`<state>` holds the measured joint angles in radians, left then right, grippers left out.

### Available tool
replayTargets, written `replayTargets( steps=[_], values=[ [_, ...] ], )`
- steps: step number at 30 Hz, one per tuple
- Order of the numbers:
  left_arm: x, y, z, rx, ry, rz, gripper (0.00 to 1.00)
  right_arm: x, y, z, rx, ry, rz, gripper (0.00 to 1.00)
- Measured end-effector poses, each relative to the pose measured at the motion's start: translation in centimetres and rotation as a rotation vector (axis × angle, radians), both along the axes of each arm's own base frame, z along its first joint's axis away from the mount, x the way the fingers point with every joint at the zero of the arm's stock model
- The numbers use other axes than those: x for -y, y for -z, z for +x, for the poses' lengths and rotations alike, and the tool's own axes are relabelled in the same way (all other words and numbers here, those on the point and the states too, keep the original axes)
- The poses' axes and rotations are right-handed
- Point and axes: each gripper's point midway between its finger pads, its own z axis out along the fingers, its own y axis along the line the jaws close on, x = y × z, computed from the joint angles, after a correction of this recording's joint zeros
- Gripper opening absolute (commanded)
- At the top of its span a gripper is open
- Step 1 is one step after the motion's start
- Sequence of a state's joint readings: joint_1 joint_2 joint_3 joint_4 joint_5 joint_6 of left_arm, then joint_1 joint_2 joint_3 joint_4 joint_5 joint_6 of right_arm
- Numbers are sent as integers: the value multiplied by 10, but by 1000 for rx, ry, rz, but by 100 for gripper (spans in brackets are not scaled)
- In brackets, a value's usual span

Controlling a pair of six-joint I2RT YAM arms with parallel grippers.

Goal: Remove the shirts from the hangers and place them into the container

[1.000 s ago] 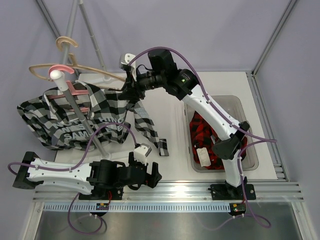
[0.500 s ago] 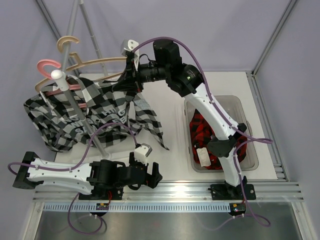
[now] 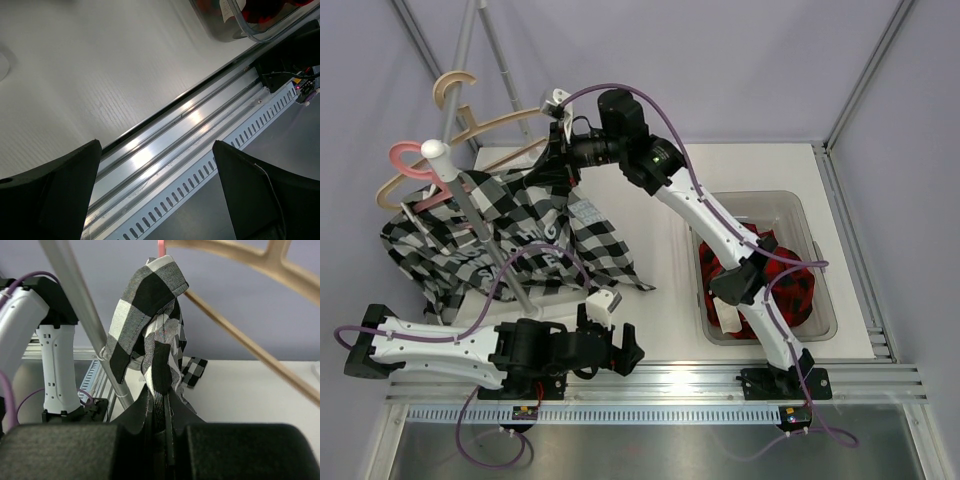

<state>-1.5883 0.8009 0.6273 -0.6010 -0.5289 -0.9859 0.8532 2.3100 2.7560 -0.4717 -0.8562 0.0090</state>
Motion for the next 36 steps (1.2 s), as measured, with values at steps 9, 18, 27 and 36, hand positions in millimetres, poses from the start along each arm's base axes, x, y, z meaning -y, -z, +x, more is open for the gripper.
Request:
replayTargets(
  steps=[9,18,27,36],
  values=[
    [0,6,-1,7,16,10,99,0,42,17,-47,95,-98,0],
    [3,3,0,36,45,7,98,59,21,-3,4,235,-145,0],
    [23,-38,0,136,128,-39,95,139,22,-17,-2,471,-185,0],
    [59,-186,27,321,50,-195,99,236,33,-42,-50,722,-198,0]
  ],
)
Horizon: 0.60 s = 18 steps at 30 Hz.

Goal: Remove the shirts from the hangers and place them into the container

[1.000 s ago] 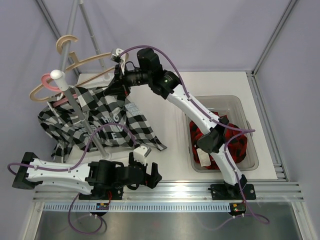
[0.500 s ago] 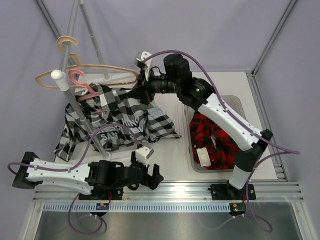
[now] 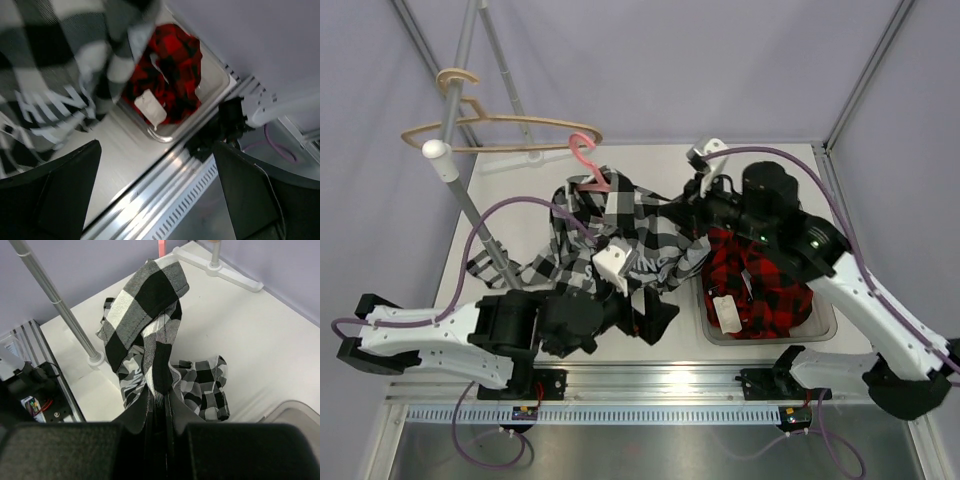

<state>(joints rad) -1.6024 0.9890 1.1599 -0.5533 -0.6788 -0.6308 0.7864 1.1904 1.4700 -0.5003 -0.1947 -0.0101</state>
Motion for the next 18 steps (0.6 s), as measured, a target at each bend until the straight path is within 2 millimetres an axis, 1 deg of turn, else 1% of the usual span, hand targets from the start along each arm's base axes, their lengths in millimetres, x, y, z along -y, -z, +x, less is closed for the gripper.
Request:
replayTargets(
  steps=[1,2,3,4,6,7,9,10,12,14,16,18],
  values=[
    [3,-16,8,17,-20,4,99,11,-6,-7,8,19,14,0],
    [9,-35,18,33,-47,-15,99,21,-15,-14,21,34,35,0],
    [13,-52,29,48,-77,-32,99,29,-22,-20,36,46,53,0],
    [14,-64,45,66,-113,-31,99,40,-31,-27,55,62,78,0],
    [15,-84,72,100,-170,-36,99,58,-43,-39,82,88,114,0],
    [12,-92,88,117,-203,-29,99,68,-48,-46,95,103,131,0],
    [8,-113,108,153,-235,-28,99,81,-50,-54,105,124,143,0],
    [6,-123,114,170,-245,-36,99,87,-50,-57,107,136,146,0],
    [1,-151,120,212,-248,-69,99,96,-48,-63,105,149,148,0],
    [-10,-177,125,256,-264,-111,99,101,-42,-66,93,159,140,0],
    [-22,-193,130,286,-289,-144,99,104,-33,-69,76,162,128,0],
    [-32,-200,135,303,-311,-164,99,106,-25,-72,61,160,119,0]
  ],
)
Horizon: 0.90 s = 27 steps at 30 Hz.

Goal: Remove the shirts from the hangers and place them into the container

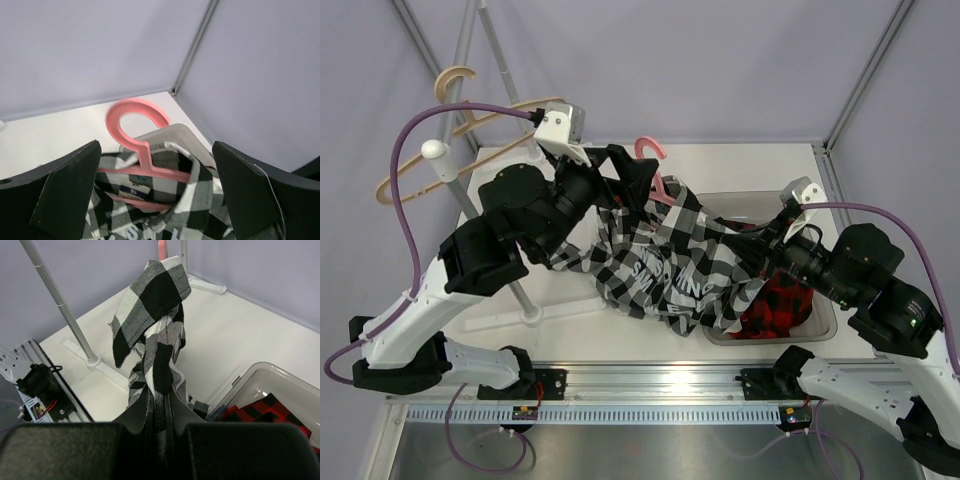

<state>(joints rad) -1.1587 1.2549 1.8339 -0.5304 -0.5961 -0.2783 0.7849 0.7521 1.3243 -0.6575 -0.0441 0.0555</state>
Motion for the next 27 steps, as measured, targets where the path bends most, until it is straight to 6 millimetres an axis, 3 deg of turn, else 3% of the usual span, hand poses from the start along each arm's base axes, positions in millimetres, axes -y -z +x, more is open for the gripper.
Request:
replayTargets(
  steps=[4,12,15,19,27],
  values=[
    [-6,7,9,1,-16,1,99,4,10,-8,-27,-10,-2,0],
    [20,52,11,-56,42,81,99,9,3,-33,-35,-77,67,0],
    [24,61,11,-70,53,87,99,10,0,-39,-34,-94,82,0],
    [25,69,10,-79,56,94,98,9,-1,-44,-39,-117,94,0],
    [21,64,9,-66,54,73,95,10,5,-54,-47,-150,105,0]
  ],
)
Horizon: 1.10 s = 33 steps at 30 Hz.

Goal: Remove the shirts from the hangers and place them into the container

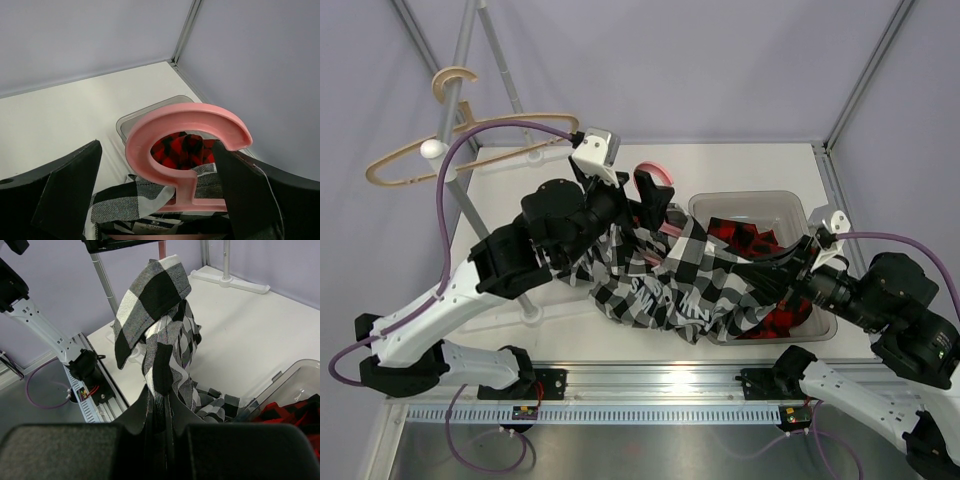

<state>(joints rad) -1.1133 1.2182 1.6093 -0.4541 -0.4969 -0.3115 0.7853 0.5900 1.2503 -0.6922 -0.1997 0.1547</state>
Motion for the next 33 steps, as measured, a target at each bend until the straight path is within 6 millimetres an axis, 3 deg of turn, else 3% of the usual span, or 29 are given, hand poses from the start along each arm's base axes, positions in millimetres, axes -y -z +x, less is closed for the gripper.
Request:
replayTargets(
  steps=[9,17,20,23,24,29,30,31,33],
  values=[
    [-15,-10,-3,22,-23,-26,80,5,2,-6,5,-5,6,0],
    [-11,-12,0,33,-25,-30,56,7,2,-13,6,-23,12,0],
    [-5,-10,1,30,-17,-31,46,7,3,-14,4,-29,11,0],
    [3,-8,0,22,7,-38,19,7,4,-15,-2,-30,8,0],
    [3,-7,0,26,11,-29,0,7,5,-15,-3,-30,6,0],
    [6,4,0,24,36,5,0,9,4,-15,-3,-26,7,1],
    [6,6,0,21,35,5,0,9,4,-15,-5,-23,5,8],
    [6,7,0,18,36,6,0,10,5,-15,-10,-18,0,31],
    [5,8,-1,16,36,4,0,12,3,-14,-12,-5,-2,53]
  ],
)
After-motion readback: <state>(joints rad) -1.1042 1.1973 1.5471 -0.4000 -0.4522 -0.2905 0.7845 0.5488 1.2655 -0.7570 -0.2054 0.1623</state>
